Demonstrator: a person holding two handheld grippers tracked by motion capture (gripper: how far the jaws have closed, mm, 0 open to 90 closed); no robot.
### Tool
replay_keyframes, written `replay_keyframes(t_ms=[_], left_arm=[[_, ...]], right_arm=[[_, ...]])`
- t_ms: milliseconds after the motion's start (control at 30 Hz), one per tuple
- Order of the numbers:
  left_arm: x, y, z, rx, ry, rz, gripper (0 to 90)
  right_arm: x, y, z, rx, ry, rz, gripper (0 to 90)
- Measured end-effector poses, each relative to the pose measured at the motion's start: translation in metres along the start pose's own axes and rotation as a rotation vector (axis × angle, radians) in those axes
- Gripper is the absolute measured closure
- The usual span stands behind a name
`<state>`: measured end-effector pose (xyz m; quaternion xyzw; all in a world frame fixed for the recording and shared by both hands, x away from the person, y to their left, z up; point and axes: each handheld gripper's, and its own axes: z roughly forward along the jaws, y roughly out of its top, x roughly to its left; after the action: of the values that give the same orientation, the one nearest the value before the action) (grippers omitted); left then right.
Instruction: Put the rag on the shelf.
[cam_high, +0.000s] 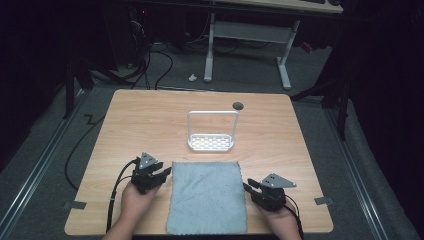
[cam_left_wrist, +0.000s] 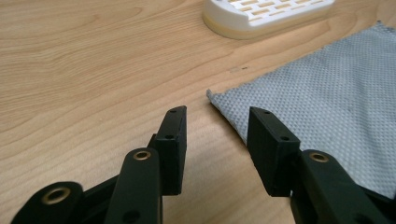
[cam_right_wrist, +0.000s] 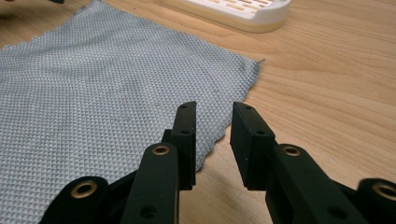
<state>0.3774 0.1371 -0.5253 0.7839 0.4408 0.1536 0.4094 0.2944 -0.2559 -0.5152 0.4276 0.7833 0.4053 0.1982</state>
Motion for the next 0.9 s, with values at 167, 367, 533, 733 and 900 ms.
replay_keyframes(t_ms=[167,367,533,733,900], left_arm=[[-0.005,0.006,0.013,-0.003,-0.03,-0.013,58.5],[-0.01,0.008,0.026,0.025,-0.026,-0.038,64.8],[-0.013,0.009,0.028,0.03,-0.039,-0.028,74.6],[-0.02,0.008,0.029,0.032,-0.026,0.011,88.7],[-0.019,0.008,0.029,0.032,-0.034,0.001,89.2]], right_arm=[[0.002,0.0,0.004,0.008,0.009,-0.01,70.3],[0.004,0.005,0.012,0.015,0.01,-0.003,66.2],[-0.011,0.027,0.031,0.029,-0.035,0.037,64.7],[-0.026,0.048,0.067,0.089,-0.045,0.092,64.5],[-0.022,0.048,0.078,0.14,-0.108,0.056,65.4]])
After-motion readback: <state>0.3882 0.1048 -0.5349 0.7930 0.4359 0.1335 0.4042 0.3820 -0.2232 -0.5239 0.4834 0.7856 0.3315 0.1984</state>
